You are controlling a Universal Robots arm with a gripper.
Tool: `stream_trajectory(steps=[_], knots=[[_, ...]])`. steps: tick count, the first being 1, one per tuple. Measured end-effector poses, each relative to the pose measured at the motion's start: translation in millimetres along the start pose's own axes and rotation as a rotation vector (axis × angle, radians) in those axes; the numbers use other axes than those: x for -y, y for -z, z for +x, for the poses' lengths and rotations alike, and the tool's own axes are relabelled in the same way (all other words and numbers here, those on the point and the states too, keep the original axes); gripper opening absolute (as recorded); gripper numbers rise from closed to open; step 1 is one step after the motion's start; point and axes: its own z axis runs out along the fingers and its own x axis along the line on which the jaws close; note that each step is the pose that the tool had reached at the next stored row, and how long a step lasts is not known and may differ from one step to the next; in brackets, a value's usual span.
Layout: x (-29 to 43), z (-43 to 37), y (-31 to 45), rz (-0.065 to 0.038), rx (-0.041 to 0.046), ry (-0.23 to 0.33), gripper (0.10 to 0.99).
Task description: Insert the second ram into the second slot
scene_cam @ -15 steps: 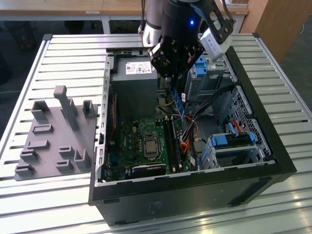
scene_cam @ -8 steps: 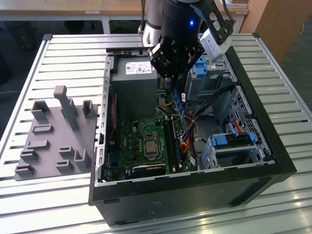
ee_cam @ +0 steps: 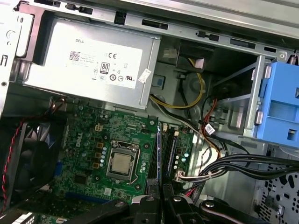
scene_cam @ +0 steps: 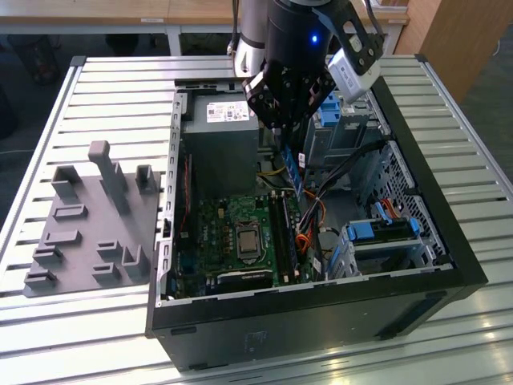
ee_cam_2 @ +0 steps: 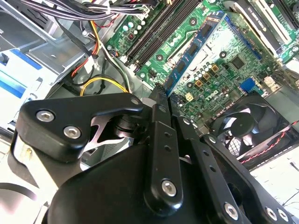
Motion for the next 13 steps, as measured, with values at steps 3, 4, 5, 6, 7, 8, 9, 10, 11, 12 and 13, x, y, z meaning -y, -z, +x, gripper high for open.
stream_trajectory(steps=[3,4,5,6,7,8,9,10,11,12,13], knots=[[0.0,0.0,-0.3,0.0,0.0001,-0.004,0.137],[0.0,0.0,-0.4,0.0,0.0002,-0.005,0.137],[0.0,0.0,-0.5,0.0,0.0002,-0.006,0.137],[0.0,0.0,-0.6,0.0,0.0003,-0.007,0.137],[0.0,0.0,-0.7,0.0,0.0003,-0.009,0.137],[0.0,0.0,-0.8,0.0,0.0004,-0.01,0.137],[0.0,0.0,-0.9,0.0,0.0004,-0.011,0.137],[0.0,0.0,-1.0,0.0,0.0005,-0.012,0.137],[0.0,0.0,-1.1,0.0,0.0005,-0.013,0.137],[0.1,0.0,-1.2,0.0,0.0006,-0.015,0.137],[0.0,0.0,-1.3,0.0,0.0006,-0.016,0.137]])
